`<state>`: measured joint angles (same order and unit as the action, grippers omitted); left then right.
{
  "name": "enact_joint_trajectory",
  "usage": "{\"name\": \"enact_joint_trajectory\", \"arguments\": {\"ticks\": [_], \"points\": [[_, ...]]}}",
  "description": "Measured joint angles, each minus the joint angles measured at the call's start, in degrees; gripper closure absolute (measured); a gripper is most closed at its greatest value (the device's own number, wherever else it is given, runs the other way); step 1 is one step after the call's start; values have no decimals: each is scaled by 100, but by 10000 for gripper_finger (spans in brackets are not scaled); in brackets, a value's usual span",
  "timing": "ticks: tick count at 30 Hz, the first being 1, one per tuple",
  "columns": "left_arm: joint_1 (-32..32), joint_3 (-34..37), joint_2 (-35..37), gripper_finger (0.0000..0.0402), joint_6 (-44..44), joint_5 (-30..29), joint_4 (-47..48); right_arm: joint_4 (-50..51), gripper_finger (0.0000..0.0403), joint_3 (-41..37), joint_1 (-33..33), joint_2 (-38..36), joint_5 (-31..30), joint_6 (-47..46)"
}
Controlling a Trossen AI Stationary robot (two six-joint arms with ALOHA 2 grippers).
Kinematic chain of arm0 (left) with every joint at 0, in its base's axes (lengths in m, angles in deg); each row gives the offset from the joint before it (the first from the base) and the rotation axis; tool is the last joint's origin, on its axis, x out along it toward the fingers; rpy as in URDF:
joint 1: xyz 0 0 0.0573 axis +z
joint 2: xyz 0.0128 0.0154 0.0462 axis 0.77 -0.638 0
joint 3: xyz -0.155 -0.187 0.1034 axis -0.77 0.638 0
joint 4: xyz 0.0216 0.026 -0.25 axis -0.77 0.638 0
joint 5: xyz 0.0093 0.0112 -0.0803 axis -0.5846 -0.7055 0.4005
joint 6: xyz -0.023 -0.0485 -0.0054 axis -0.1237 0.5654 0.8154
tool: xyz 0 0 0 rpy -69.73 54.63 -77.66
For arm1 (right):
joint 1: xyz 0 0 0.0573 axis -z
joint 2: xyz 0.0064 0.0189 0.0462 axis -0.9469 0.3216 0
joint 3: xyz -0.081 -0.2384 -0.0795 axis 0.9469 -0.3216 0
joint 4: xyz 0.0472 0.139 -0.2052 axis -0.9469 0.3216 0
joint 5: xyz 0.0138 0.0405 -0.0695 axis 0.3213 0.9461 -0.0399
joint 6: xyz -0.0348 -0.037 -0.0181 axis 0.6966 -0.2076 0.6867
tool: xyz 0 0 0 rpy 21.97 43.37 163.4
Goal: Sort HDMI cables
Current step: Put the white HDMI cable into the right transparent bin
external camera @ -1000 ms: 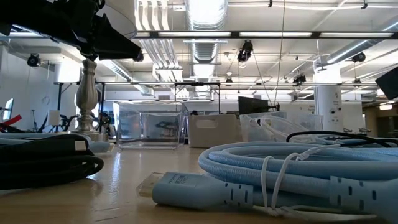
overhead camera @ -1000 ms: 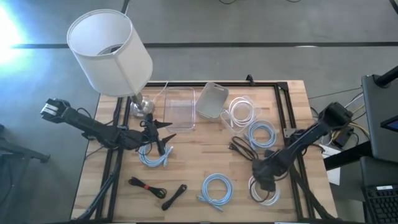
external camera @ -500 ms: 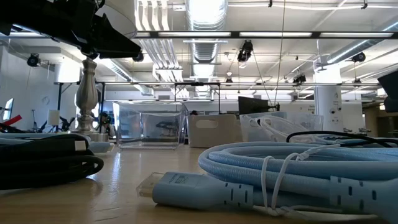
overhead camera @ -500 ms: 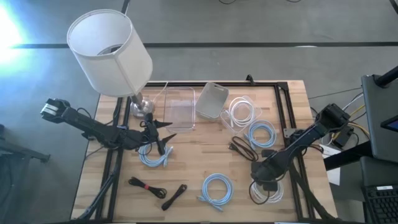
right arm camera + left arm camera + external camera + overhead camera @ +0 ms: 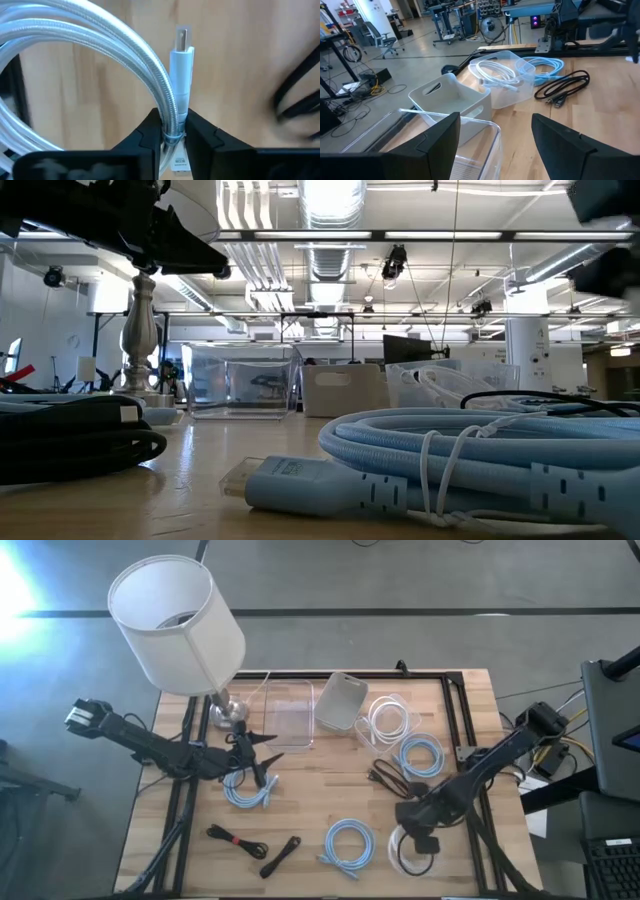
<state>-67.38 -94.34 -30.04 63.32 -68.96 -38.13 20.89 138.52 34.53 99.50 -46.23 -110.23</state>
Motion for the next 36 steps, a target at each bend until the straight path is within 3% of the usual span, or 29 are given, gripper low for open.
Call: {"name": "enact_joint_trajectory", "arguments": {"ticks": [11,20,24,36], "points": [[16,0,0,152,-107,-1,0,605,342,682,161,-543,-3317,1798],[16,0,0,152,-85,-2,2,579,341,618,1134,-888,-5171,2741],[16,2,0,152,-83,-1,5,572,340,430,1877,-902,-5447,2861],[14,4,0,152,-76,-1,5,251,339,106,3991,-798,-5455,3119]]}}
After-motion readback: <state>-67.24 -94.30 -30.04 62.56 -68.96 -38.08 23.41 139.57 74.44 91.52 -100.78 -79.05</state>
